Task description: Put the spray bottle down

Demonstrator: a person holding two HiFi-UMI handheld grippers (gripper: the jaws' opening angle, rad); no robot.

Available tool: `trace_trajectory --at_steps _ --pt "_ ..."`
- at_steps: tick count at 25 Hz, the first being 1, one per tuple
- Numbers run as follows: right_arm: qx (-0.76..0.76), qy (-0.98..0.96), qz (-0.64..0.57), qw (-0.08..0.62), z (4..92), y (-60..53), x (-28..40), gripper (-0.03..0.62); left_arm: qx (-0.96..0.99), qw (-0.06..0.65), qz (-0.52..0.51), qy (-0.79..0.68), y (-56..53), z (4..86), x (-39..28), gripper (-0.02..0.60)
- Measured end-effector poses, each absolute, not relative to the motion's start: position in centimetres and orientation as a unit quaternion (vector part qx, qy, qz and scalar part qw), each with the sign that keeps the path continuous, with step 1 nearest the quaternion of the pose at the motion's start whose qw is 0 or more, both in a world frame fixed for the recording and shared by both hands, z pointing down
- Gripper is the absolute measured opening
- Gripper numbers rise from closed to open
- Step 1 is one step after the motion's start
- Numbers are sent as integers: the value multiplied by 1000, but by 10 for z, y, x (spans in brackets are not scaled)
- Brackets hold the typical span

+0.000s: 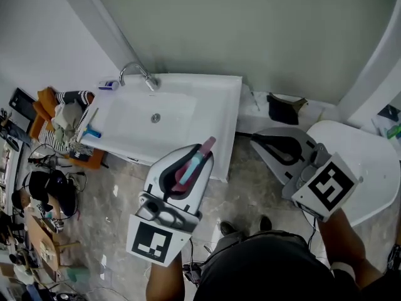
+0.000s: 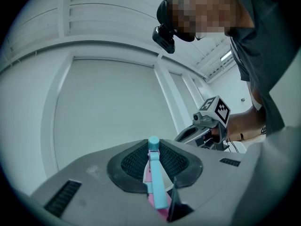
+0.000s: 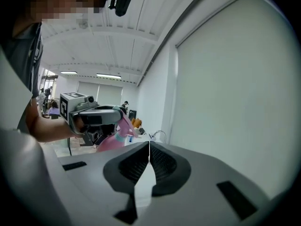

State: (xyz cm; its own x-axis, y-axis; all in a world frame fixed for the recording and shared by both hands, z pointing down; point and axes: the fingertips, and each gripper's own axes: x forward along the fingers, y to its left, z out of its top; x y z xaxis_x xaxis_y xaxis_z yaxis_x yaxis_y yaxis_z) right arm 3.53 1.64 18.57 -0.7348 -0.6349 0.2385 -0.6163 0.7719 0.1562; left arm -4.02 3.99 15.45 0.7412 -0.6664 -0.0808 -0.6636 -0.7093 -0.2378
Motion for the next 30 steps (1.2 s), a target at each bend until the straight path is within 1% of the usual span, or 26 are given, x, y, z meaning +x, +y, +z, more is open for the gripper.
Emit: trace_trajectory --at_steps 8,21,30 --pt "361 -920 -35 146 187 11 11 9 -933 130 6 335 30 155 -66 66" --pt "356 -921 -46 154 185 14 -26 9 -931 132 17 339 32 153 -103 66" --pt "359 -918 -41 163 187 9 -14 9 -934 125 21 335 25 157 -93 64"
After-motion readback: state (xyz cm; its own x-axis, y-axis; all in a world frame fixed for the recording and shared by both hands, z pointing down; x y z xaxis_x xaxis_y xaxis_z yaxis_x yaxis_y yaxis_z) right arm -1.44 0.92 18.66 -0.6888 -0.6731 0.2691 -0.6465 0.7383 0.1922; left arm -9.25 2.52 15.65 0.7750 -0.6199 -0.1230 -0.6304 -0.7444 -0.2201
